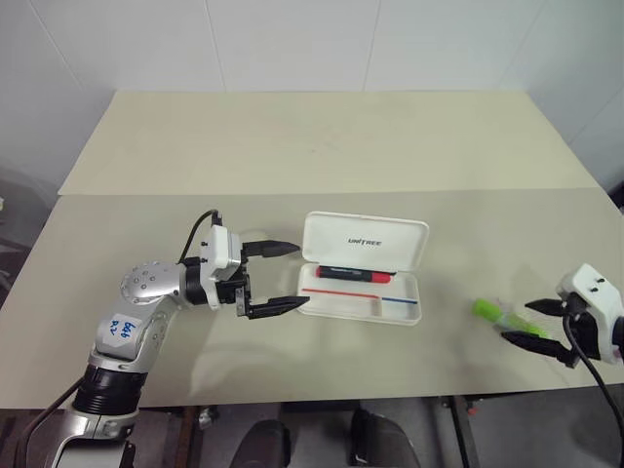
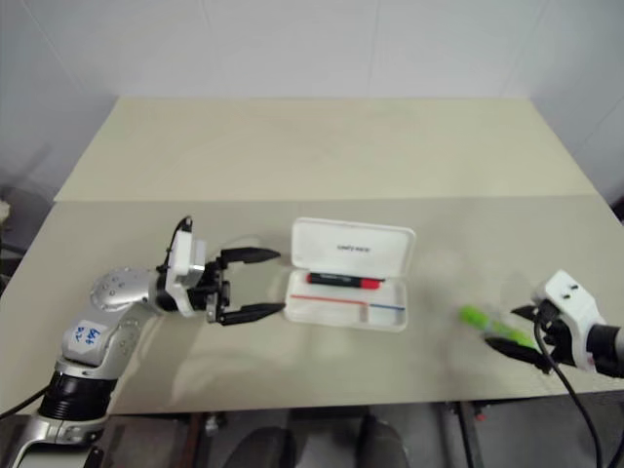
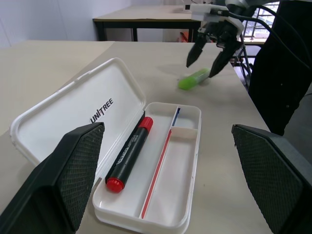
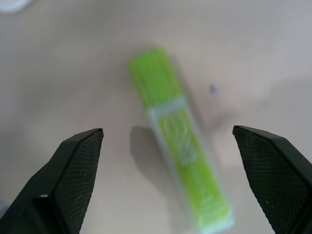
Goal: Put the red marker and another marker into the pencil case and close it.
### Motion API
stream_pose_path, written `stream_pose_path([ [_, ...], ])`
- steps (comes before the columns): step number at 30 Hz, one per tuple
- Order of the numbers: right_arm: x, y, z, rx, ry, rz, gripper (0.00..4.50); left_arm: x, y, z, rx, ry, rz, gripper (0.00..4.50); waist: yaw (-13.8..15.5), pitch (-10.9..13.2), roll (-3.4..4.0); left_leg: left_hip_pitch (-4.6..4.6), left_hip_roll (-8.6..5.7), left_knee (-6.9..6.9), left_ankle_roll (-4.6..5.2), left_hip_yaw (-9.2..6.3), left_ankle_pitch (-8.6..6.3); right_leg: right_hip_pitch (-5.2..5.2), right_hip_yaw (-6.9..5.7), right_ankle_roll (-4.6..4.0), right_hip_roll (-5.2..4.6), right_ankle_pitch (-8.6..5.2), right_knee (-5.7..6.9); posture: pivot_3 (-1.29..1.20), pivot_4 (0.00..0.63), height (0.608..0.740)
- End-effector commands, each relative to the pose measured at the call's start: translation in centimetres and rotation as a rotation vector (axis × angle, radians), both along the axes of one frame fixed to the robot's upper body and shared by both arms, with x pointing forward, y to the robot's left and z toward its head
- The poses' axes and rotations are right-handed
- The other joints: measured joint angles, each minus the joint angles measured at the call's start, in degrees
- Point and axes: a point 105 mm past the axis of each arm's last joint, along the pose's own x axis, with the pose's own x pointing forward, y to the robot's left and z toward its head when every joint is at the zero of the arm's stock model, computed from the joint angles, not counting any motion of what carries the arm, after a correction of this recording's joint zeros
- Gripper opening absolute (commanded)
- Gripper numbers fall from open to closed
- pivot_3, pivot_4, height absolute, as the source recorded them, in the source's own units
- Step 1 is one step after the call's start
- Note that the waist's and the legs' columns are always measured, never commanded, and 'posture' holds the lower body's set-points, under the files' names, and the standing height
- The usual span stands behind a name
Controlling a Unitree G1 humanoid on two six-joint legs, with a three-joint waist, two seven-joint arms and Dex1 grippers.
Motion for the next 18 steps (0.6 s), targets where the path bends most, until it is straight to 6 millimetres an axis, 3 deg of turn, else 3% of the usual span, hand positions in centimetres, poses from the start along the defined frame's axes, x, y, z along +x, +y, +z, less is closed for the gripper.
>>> stream_pose_path([
  [1,-0.4,-0.7,0.1,-0.017,-0.034,-0.005,4.48,-0.1,-0.1,1.0,-0.018,-0.035,-0.018,4.5,0.0,0.0,0.0,0.0,0.0,0.0,0.0,0.0,0.0,0.0,0.01,0.0,0.0,0.0,0.0,0.0,0.15,0.74],
  [13,1.1,-2.3,-1.4,-0.06,-0.051,0.115,4.48,0.0,-0.3,1.4,-0.016,-0.048,-0.027,4.5,-0.5,0.0,0.02,0.12,0.0,0.0,0.01,0.06,0.01,0.05,0.06,0.02,0.02,0.01,0.01,0.0,0.15,0.74],
  [18,0.9,-1.6,-1.9,-0.04,0.001,0.257,4.48,-0.1,-0.2,1.4,-0.015,-0.051,-0.02,4.5,-0.4,0.0,0.0,0.13,0.0,0.01,0.01,0.06,0.01,0.06,0.06,0.02,0.03,0.01,0.01,0.0,0.15,0.74],
])
